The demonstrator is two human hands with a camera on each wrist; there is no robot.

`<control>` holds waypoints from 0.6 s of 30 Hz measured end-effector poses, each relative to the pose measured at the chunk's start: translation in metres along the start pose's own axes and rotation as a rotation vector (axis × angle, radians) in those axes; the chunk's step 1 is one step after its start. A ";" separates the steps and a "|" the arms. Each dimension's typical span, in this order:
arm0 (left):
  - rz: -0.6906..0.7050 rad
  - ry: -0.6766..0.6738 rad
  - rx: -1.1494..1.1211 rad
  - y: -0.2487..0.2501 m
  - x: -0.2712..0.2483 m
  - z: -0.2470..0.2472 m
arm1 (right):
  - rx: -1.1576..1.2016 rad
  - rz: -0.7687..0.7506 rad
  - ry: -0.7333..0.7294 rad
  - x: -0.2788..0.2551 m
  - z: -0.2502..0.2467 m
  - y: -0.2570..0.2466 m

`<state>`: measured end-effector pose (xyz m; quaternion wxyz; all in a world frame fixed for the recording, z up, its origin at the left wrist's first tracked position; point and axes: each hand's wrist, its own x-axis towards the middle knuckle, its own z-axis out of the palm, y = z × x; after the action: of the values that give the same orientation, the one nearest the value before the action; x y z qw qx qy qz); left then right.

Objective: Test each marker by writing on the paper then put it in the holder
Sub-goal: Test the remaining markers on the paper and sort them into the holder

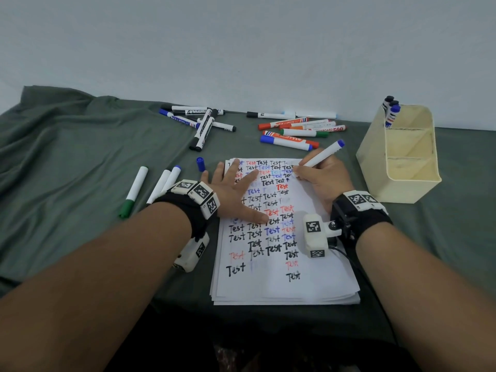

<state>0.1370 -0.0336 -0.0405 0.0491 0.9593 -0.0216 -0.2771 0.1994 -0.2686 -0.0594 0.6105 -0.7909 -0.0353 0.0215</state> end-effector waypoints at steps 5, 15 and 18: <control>-0.002 0.002 0.004 0.000 0.000 0.001 | 0.039 -0.007 0.020 0.000 -0.001 0.001; 0.000 0.001 -0.002 0.000 0.000 0.001 | -0.018 0.000 0.018 0.003 0.001 0.002; -0.002 0.001 -0.001 0.000 0.001 0.001 | -0.015 0.000 0.036 0.003 0.002 0.003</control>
<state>0.1372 -0.0334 -0.0414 0.0493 0.9595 -0.0207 -0.2766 0.2020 -0.2675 -0.0624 0.6050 -0.7958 -0.0247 0.0070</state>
